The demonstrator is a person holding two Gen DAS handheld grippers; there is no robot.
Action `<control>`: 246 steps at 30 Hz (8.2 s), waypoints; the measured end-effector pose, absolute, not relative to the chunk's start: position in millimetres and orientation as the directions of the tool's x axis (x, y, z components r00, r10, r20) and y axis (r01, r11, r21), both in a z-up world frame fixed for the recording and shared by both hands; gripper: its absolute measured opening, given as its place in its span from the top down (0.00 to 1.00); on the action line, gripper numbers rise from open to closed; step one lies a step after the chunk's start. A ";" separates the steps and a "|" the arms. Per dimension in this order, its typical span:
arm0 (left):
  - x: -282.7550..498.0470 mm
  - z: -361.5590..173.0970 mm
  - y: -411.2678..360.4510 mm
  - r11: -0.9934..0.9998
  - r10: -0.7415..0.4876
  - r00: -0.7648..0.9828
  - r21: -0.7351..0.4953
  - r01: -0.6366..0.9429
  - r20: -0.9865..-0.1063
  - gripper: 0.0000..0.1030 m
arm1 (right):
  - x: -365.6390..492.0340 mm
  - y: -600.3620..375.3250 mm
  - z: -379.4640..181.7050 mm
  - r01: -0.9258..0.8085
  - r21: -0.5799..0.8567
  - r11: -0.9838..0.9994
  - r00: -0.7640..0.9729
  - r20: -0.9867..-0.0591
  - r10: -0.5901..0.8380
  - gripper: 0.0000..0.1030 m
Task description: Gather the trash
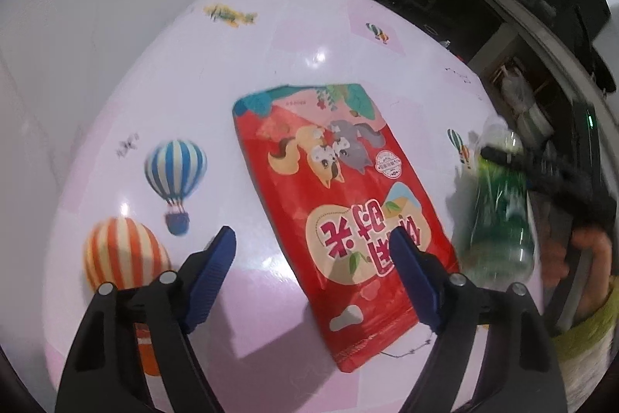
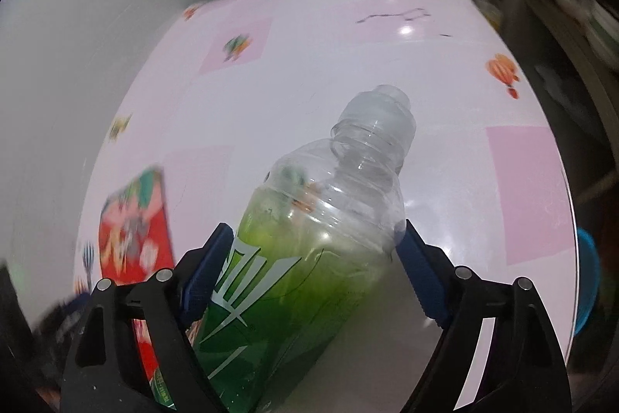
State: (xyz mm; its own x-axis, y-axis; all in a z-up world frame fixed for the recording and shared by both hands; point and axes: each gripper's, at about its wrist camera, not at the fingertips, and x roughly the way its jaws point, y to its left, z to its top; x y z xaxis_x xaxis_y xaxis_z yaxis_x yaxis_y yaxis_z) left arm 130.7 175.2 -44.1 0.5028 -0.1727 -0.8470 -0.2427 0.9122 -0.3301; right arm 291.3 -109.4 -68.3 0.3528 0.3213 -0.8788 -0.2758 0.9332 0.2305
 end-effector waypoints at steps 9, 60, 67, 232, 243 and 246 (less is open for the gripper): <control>135.0 -54.3 175.9 0.848 -0.288 0.506 -0.462 -0.259 -0.813 0.29 | 239.2 -81.7 -74.8 -0.430 0.328 0.841 0.252 -0.851 0.460 0.22; 155.2 18.8 70.0 0.936 -0.352 0.519 -0.288 0.203 -0.779 0.91 | 216.0 -162.4 -67.4 -0.377 0.164 0.912 0.337 -0.893 0.300 0.23; 157.0 12.5 59.1 0.943 -0.331 0.524 -0.260 0.205 -0.785 0.91 | 216.2 -173.3 -73.7 -0.280 0.225 0.933 0.351 -0.881 0.317 0.24; 60.4 14.2 -79.2 0.917 -0.390 0.676 -0.193 0.350 -0.625 0.05 | 21.7 -321.3 -30.3 0.309 0.050 0.950 0.768 -0.602 -0.218 0.08; 21.7 24.1 -65.6 0.949 -0.294 0.775 -0.077 0.305 -0.560 0.05 | -4.0 -289.4 -15.1 0.276 -0.055 0.960 0.794 -0.549 -0.260 0.08; 15.4 23.7 -60.4 0.964 -0.243 0.795 -0.047 0.262 -0.556 0.05 | -9.8 -284.9 -14.5 0.299 -0.103 0.949 0.792 -0.528 -0.307 0.08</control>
State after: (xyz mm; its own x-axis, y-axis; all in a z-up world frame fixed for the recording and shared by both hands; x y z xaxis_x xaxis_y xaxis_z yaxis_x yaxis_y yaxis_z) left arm 15.4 -60.4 23.7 0.7951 -0.2433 -0.5556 0.2623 0.9638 -0.0467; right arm -9.8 -284.9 -14.5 0.7918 -0.3070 -0.5280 0.2991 0.9486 -0.1030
